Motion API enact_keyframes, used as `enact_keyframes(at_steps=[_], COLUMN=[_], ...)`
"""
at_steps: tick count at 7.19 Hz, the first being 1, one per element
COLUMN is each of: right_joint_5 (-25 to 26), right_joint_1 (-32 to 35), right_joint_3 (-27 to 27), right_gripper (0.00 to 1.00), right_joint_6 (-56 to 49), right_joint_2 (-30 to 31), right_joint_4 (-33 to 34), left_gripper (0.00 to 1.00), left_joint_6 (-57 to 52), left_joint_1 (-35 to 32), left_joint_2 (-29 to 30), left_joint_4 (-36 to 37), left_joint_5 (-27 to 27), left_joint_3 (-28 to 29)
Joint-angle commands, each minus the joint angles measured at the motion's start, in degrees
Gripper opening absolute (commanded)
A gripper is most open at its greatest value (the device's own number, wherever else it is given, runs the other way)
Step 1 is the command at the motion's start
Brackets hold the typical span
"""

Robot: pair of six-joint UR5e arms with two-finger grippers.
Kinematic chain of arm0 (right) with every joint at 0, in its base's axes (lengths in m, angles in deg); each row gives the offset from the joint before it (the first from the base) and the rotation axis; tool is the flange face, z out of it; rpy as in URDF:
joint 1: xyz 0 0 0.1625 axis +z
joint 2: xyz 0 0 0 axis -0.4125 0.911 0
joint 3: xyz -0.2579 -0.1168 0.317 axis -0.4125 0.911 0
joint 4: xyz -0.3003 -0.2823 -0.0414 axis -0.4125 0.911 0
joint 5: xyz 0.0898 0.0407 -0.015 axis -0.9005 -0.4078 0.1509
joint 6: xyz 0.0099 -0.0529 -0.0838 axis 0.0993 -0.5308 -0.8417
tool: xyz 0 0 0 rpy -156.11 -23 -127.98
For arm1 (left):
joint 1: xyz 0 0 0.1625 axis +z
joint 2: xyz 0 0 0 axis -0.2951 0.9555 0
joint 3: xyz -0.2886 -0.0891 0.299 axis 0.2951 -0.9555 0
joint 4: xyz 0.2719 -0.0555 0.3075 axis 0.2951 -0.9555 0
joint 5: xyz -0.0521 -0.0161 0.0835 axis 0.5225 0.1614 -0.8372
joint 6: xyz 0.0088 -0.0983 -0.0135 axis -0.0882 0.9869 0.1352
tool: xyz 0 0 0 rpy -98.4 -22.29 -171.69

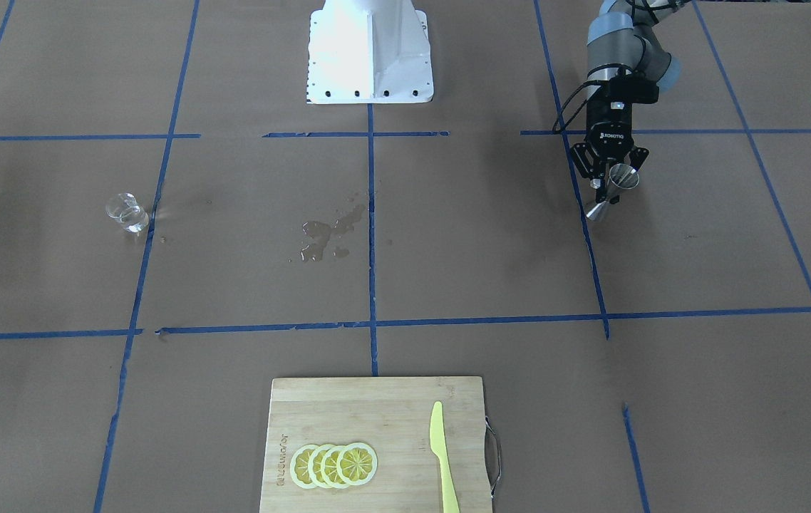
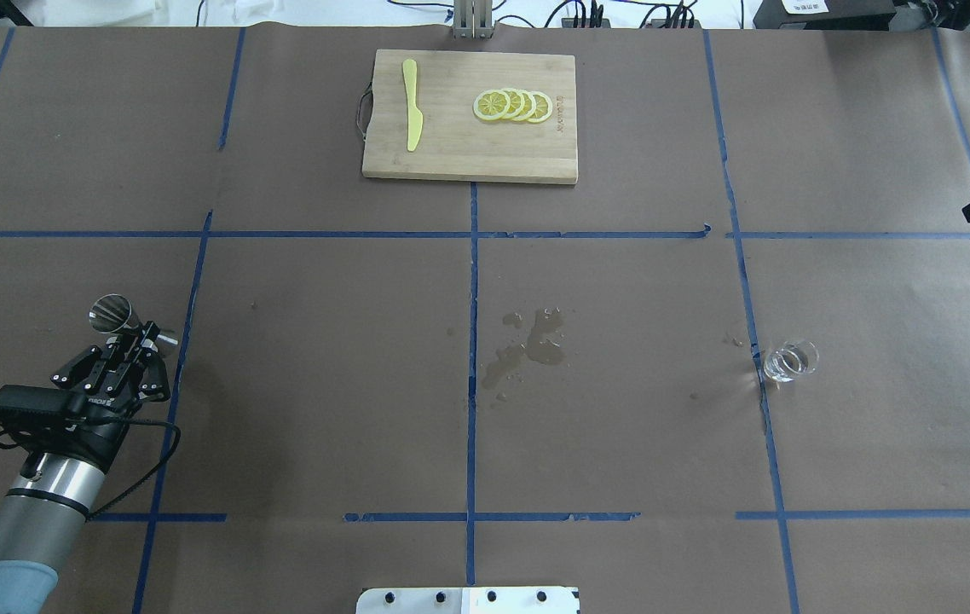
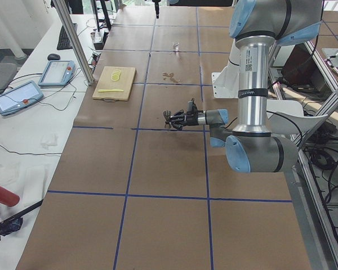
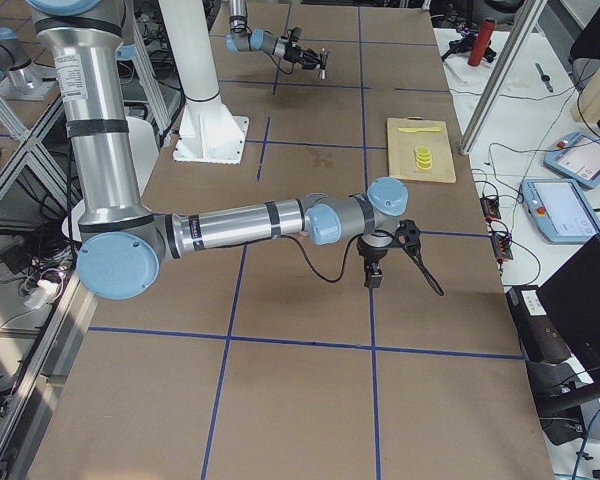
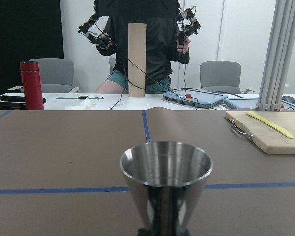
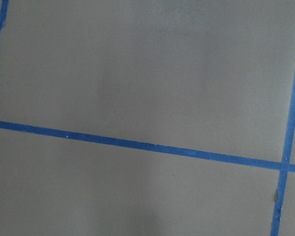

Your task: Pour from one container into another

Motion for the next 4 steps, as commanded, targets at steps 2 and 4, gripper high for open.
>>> enact_keyframes(at_steps=[2,4], right_joint_5=[0.02,0.19], right_joint_1=[-1.75,-2.28], right_joint_3=[-2.06,-2.16], right_gripper=[1.00,1.00], right_joint_6=[2.89,5.16], right_joint_2=[-1.06,-0.28], right_joint_4=[-0.35,-4.29], left_gripper=[0.00,0.00], left_joint_6=[-7.37,-9.33], left_joint_1=[0.12,0.21], left_joint_2=[4.40,7.66], left_joint_4=[-1.13,-1.13], left_joint_5=[0.09,0.44], left_joint_3=[-0.66,-1.54])
